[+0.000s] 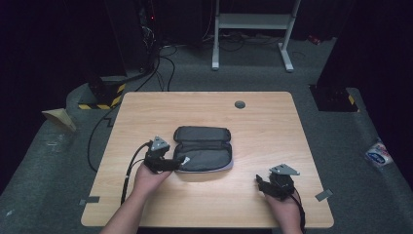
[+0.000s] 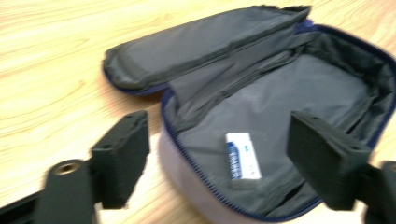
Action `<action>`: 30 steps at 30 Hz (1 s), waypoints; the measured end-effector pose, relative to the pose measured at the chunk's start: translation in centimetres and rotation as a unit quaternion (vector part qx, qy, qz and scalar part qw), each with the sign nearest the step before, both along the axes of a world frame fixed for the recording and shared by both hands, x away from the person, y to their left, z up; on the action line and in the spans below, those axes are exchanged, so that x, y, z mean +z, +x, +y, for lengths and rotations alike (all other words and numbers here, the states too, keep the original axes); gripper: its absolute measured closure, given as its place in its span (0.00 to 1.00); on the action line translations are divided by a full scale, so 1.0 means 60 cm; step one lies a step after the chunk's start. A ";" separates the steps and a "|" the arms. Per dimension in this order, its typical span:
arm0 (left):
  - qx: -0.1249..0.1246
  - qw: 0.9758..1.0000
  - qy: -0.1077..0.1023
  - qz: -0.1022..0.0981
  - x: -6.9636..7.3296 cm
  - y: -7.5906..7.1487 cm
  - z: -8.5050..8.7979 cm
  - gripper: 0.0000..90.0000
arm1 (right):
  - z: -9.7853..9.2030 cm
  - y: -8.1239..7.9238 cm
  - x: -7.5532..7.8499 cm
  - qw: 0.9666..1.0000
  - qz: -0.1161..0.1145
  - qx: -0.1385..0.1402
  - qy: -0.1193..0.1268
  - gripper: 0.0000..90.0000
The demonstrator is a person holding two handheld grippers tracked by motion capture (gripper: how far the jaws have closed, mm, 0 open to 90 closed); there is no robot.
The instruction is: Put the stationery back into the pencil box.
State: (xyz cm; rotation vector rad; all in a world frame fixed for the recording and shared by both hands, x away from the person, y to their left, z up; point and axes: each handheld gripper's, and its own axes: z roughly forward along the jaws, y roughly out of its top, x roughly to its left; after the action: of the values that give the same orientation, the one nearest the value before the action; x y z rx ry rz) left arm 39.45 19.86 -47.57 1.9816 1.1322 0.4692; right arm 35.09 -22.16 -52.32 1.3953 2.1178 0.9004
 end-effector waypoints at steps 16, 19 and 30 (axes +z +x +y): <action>0.049 0.998 0.015 0.021 -0.033 -0.031 0.114 0.08 | 0.000 0.000 0.000 1.000 0.000 -0.002 0.000 0.36; 0.057 0.998 0.025 0.026 -0.040 -0.039 0.137 0.08 | 0.001 0.000 0.000 1.000 0.000 -0.004 0.000 0.36; 0.078 0.993 0.068 0.055 -0.073 -0.073 0.208 0.08 | 0.001 0.000 0.000 1.000 -0.001 -0.005 0.000 0.36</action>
State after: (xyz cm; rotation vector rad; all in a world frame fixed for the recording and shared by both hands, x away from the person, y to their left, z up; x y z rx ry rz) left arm 35.09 32.36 -51.93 2.0663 1.3628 0.5346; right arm 35.11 -22.09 -52.33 1.4038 2.1082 0.8963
